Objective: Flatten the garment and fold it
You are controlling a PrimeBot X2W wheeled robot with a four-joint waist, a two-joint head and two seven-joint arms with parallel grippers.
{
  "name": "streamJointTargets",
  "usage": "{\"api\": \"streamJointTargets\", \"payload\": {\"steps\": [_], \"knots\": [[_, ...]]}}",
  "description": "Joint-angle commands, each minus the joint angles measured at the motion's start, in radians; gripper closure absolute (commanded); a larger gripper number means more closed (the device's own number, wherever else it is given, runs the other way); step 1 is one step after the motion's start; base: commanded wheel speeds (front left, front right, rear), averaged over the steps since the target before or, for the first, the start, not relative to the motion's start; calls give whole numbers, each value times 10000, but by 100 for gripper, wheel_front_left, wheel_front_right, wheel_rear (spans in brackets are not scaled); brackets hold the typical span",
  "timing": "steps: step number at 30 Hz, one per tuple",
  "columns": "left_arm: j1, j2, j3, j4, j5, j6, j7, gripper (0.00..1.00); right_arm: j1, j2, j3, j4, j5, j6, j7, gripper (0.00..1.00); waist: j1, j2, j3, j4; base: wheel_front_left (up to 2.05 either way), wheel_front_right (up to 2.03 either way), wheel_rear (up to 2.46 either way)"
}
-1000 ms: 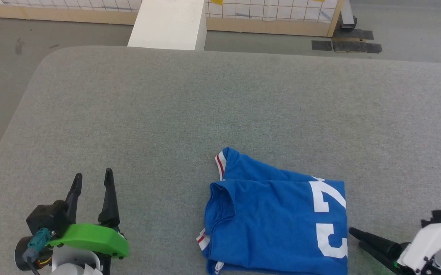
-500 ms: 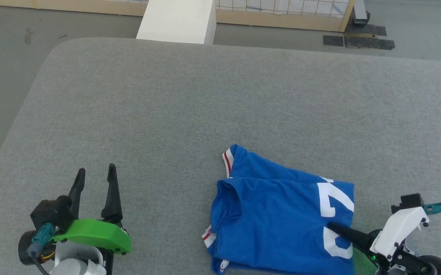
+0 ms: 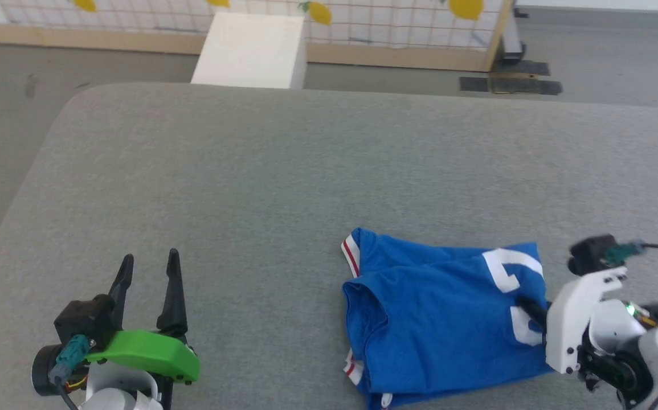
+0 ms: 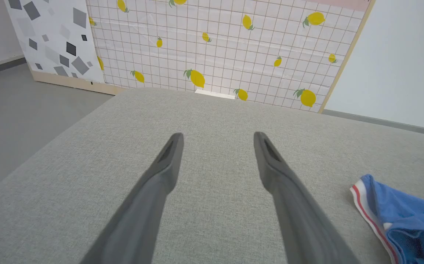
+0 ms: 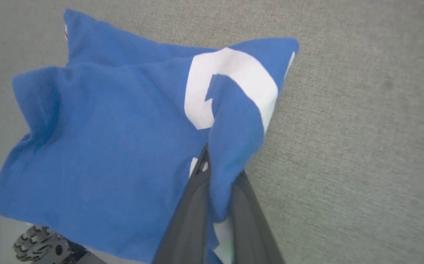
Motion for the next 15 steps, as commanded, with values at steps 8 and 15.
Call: {"api": "streamJointTargets", "payload": {"steps": [8,15], "knots": [[-134,158,-90,-136,158,-73,36,0,-1258,-656,1407,-235,-1997,-13,-244,100,0,120,-47,-1792,0,0,0],[-700,223,-186,-388,290,-219,75,0,-2667,-1243,2130,-58,-2406,-13,-741,100,0,120,953,-3617,0,0,0]]}}
